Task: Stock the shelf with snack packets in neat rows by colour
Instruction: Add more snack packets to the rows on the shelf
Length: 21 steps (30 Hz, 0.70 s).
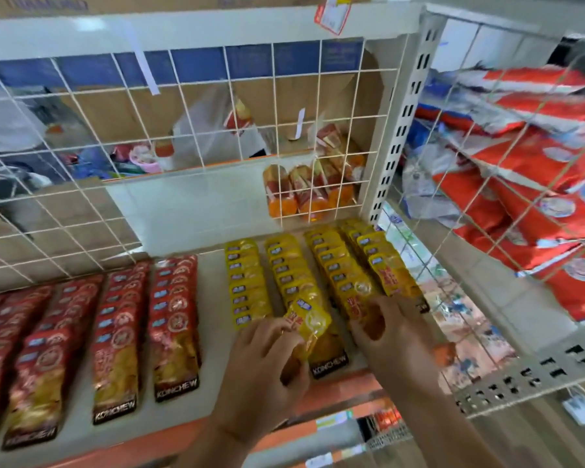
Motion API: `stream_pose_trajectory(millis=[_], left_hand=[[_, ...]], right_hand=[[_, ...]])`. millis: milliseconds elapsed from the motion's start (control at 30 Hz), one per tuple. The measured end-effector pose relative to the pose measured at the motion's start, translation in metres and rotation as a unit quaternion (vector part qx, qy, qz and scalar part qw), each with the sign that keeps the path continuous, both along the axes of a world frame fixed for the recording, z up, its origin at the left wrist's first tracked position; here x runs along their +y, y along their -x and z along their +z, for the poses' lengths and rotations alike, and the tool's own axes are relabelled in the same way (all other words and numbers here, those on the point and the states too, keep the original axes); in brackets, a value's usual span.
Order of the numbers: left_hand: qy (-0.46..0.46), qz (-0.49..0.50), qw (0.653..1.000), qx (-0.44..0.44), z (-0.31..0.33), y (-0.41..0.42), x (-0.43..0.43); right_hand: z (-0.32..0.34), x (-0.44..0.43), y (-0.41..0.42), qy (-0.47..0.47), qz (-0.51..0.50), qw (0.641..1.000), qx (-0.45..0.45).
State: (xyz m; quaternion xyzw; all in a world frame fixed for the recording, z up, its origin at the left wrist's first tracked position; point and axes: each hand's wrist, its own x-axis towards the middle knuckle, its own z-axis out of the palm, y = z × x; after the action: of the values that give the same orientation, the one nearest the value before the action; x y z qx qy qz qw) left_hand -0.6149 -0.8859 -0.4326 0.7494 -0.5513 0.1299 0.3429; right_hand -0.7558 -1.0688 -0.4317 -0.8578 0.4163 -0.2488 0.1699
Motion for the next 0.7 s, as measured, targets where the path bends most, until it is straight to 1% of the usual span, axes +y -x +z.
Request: stream_pose_trajectory(millis=[267,500,567,700], left_hand=[[0.001,-0.005,1.0,-0.013,-0.002,0.001,0.001],[-0.004,-0.009,1.0,-0.01,-0.003,0.001,0.003],[0.0,-0.01,1.0,-0.01,-0.003,0.001,0.003],[0.005,-0.01,1.0,-0.006,-0.003,0.001,0.003]], right_hand=[[-0.007,-0.001,-0.004,0.042,-0.007,0.998,0.037],[-0.008,-0.001,-0.004,0.039,-0.003,0.999,0.031],[-0.005,0.001,-0.003,0.035,0.0,0.999,0.015],[0.005,0.012,0.005,0.052,0.018,0.996,-0.066]])
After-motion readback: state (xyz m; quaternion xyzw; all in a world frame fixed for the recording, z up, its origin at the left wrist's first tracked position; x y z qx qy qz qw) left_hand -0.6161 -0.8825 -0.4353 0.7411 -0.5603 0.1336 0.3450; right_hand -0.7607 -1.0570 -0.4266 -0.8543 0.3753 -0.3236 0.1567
